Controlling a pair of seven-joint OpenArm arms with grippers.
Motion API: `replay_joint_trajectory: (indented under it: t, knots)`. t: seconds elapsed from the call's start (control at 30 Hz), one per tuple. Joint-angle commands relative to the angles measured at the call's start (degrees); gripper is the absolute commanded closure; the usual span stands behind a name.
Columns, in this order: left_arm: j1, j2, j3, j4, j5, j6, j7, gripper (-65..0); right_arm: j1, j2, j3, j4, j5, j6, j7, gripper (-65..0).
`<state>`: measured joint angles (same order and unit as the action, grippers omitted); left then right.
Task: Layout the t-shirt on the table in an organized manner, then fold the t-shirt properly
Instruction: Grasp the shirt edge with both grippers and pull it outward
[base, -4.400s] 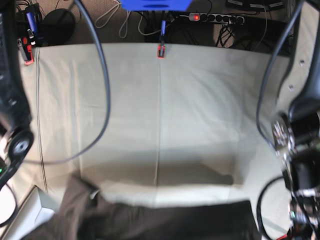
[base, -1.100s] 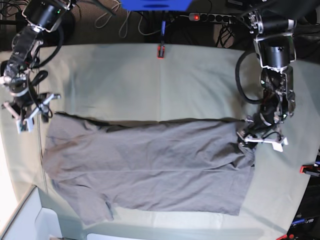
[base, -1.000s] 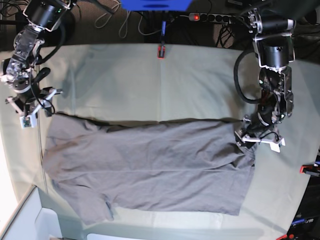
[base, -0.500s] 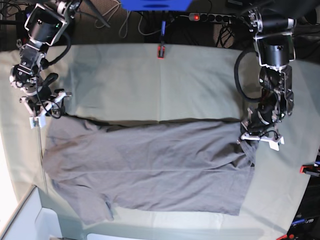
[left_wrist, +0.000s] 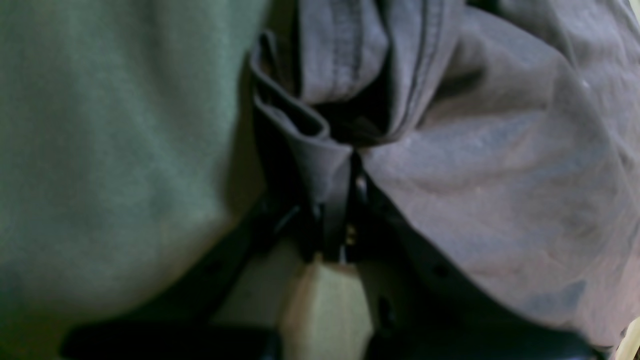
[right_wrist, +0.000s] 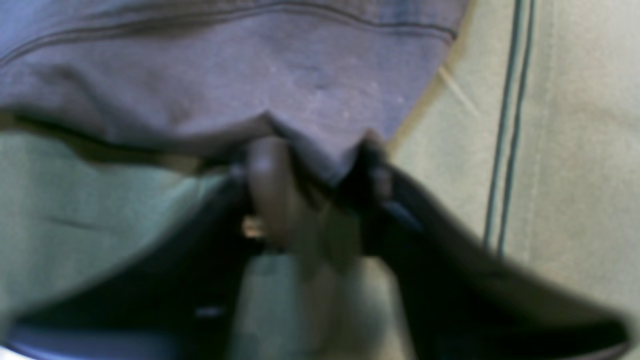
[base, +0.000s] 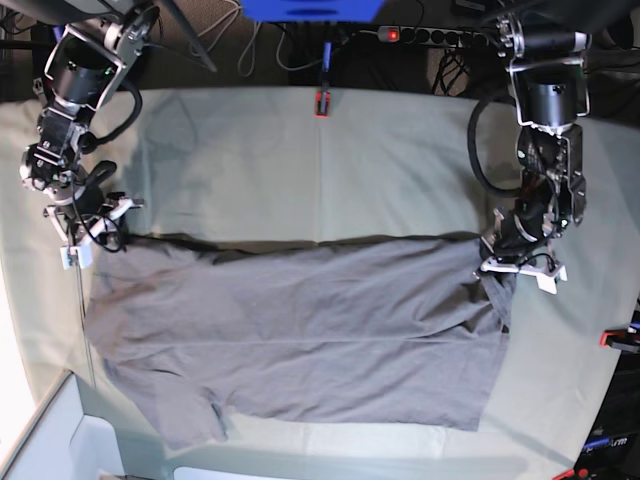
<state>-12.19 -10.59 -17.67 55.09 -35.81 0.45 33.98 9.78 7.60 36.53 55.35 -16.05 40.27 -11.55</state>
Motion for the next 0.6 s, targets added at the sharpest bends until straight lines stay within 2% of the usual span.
replay_joint_trajectory:
  t: [0.0,0.1,0.17,0.27,0.4,0.57]
  knots:
    - [-0.87,-0.71,-0.13,2.36,-0.45,-0.23,-0.53,0.0,0.72,0.8,0.17,0.87,0.54,-0.27,0.34,-1.5]
    - [1.5,-0.71,-0.22,8.16,-0.54,0.12,-0.53,0.0,-0.77,0.89,0.61,3.5,0.71,-0.27,0.34,0.0]
    - [3.79,-0.71,-0.22,12.91,-0.54,0.12,-0.44,0.0,-3.32,0.62,1.84,7.9,3.26,-0.27,0.34,0.0]
    - [5.9,-0.62,-0.57,19.15,-0.54,0.21,2.64,0.0,-7.63,0.54,1.84,14.76,8.1,-0.27,0.34,0.0]
    - [8.1,0.17,-6.9,25.04,-0.54,0.12,8.44,0.0,-13.78,0.54,2.02,23.81,15.04,-0.27,-0.18,0.0]
    - [9.42,2.37,-14.81,29.7,-0.54,-0.23,15.74,0.0,-20.11,0.45,1.93,32.95,16.63,-0.27,-0.18,0.0]
